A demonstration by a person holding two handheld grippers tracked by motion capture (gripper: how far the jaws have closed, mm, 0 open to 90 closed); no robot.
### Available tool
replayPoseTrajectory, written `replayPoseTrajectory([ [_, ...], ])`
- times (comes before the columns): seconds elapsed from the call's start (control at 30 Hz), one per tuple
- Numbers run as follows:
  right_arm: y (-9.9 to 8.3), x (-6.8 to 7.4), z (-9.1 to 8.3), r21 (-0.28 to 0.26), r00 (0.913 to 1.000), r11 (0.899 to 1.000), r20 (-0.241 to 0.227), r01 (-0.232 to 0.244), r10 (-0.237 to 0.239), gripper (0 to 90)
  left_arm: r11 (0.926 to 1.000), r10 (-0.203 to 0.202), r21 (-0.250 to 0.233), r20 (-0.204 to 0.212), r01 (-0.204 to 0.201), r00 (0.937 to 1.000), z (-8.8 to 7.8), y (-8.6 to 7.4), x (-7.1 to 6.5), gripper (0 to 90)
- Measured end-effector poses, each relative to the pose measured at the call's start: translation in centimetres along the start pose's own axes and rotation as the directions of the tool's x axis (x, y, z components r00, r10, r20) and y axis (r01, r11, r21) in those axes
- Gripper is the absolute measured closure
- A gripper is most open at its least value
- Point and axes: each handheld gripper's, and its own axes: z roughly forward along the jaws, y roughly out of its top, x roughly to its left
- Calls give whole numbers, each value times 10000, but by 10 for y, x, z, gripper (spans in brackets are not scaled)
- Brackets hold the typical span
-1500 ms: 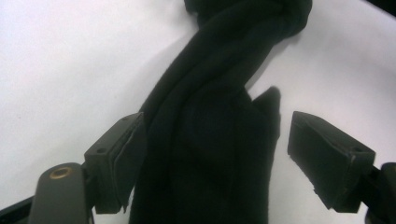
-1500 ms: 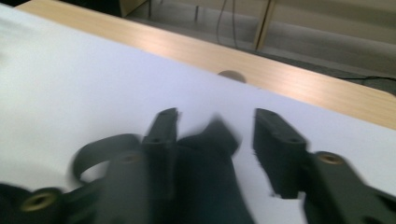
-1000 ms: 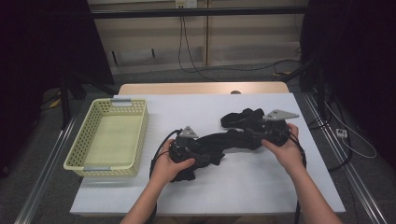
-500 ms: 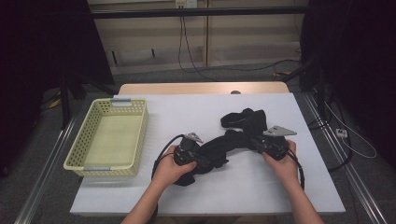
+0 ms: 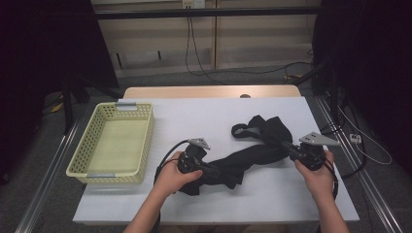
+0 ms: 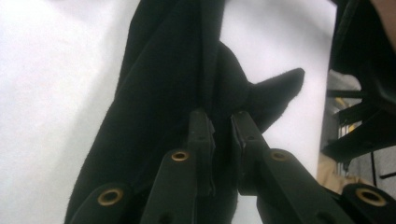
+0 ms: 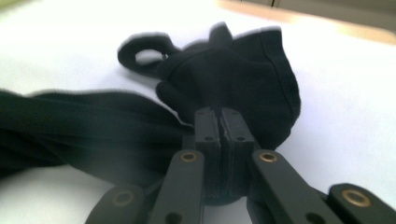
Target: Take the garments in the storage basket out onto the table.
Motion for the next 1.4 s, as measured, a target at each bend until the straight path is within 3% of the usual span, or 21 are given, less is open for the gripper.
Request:
replayPoseTrajectory([
  [0.07,-4,0,2,18,9999,10000,-133,53,-53,868,10000,-15,71,52,15,10000,2,-1,1,807],
  [0.17,-4,3,4,-188,9993,9996,-310,187,-193,865,9999,104,56,-257,-103,9996,4,-1,1,751],
  [0.23,-2,7,5,-302,9988,9992,-402,253,-265,863,9996,212,-185,-724,-226,9972,4,1,1,607],
  [0.33,0,12,9,-465,9984,9985,-476,291,-313,864,9961,582,-577,-1449,-672,9877,5,5,1,388],
  [0.4,3,14,11,-697,9984,9971,-446,310,-342,864,9943,610,-780,-1503,-733,9868,8,9,2,283],
  [0.47,7,16,14,-911,9987,9955,-409,260,-298,865,9936,581,-885,-1356,-705,9891,11,12,3,265],
  [0.53,11,17,18,-1039,9983,9943,-494,246,-299,867,9938,644,-808,-1455,-767,9873,15,15,4,242],
  [0.67,13,21,25,-906,9975,9952,-562,383,-435,867,9926,404,-1070,-1579,-578,9866,23,21,9,232],
  [0.73,12,23,27,-691,9969,9967,-630,418,-461,857,9935,468,-944,-1691,-635,9845,32,22,10,261],
  [0.8,10,23,27,-522,9969,9974,-590,500,-530,755,9957,661,-527,-1746,-763,9824,42,22,11,351],
  [0.9,8,21,23,-695,9985,9964,-219,481,-498,570,9978,629,-127,-1619,-658,9848,49,19,13,666],
  [0.97,8,15,17,-868,9995,9958,187,284,-268,484,9979,649,44,-1784,-652,9818,47,18,13,790],
  [1.03,6,8,12,-990,9987,9951,502,23,27,447,9992,275,-223,-1705,-318,9850,41,17,15,829],
  [1.07,4,5,10,-942,9986,9955,517,-43,92,432,9991,79,-390,-1459,-137,9893,36,16,17,833],
  [1.17,-4,2,12,-467,9992,9983,174,-348,356,361,9956,-516,-847,-1460,395,9879,21,15,22,840],
  [1.23,-9,4,18,-83,9995,9995,-30,-315,315,414,9919,-729,-1131,-1372,575,9879,11,13,25,843],
  [1.33,-10,5,21,61,9978,9992,-531,-397,400,766,9875,-1018,-1357,-1620,800,9815,-1,11,29,848],
  [1.4,-9,4,20,28,9978,9994,-554,-351,352,835,9830,-1323,-1501,-1796,1057,9748,-10,8,34,856],
])
